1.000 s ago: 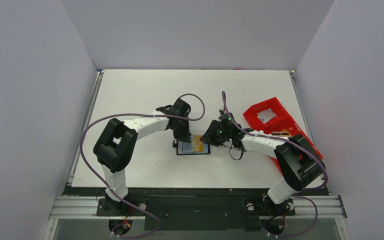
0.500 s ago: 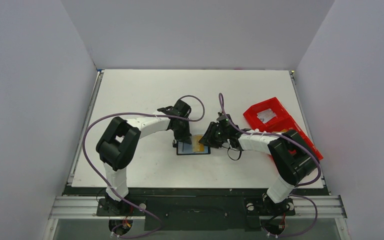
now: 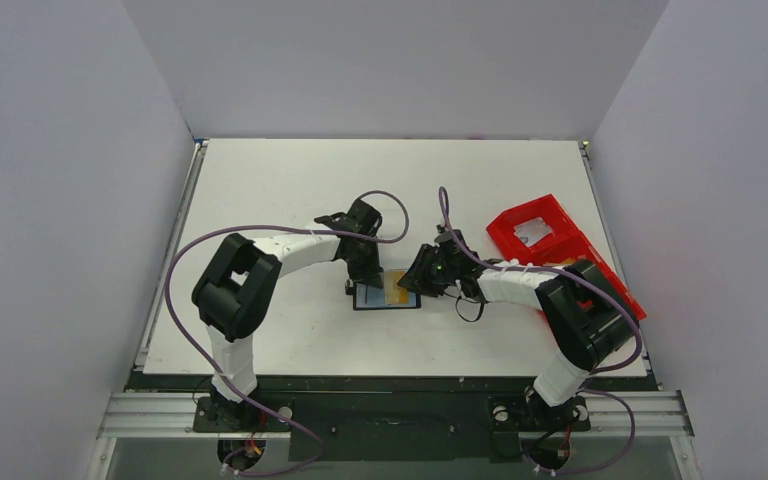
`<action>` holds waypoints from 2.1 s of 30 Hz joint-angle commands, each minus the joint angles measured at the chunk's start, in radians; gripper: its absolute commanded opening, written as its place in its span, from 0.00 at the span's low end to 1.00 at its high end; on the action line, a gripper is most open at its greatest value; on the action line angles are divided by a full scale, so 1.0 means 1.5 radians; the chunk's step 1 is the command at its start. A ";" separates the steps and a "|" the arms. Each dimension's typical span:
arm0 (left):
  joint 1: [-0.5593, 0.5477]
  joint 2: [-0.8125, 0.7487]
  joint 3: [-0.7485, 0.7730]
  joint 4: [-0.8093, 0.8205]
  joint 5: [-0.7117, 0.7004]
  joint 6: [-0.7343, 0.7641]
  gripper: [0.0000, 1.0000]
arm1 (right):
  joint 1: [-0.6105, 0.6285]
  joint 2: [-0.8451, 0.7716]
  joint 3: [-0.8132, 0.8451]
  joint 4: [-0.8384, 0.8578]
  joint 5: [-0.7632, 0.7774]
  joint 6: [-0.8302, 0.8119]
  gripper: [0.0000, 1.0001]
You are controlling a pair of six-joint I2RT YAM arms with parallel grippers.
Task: Take the credit cards out of the card holder
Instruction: Remove the credit card from the card holder.
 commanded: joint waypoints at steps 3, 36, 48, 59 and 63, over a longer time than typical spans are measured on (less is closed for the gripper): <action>-0.001 0.029 -0.029 -0.005 -0.045 0.005 0.00 | -0.009 -0.007 -0.015 -0.018 0.059 -0.015 0.31; -0.011 0.049 -0.006 0.002 -0.028 0.001 0.00 | 0.035 0.021 0.007 -0.009 0.037 -0.014 0.31; -0.023 0.071 0.019 0.013 -0.005 -0.007 0.00 | 0.037 0.027 0.007 0.007 0.019 -0.007 0.24; -0.007 0.070 -0.009 0.001 -0.028 -0.010 0.00 | -0.001 -0.003 -0.030 0.018 0.010 -0.003 0.01; 0.012 0.062 -0.039 0.006 -0.040 -0.010 0.00 | -0.039 -0.030 -0.055 0.016 0.005 -0.011 0.00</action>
